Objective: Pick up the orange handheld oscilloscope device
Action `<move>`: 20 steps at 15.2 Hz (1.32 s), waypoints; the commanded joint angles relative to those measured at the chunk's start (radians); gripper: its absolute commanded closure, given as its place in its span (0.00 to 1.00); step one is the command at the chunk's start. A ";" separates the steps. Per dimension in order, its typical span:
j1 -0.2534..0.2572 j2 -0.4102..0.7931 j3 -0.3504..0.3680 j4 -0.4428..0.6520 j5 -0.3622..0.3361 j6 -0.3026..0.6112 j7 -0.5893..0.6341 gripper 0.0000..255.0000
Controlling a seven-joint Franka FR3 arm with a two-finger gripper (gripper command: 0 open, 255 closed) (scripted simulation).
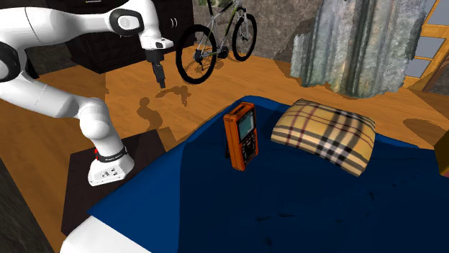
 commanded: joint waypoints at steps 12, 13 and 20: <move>-0.046 0.192 -0.238 0.160 -0.134 0.089 -0.320 0.00; -0.048 0.216 -0.258 0.182 -0.140 0.097 -0.349 0.00; -0.050 0.413 -0.400 0.374 -0.136 0.143 -0.560 0.00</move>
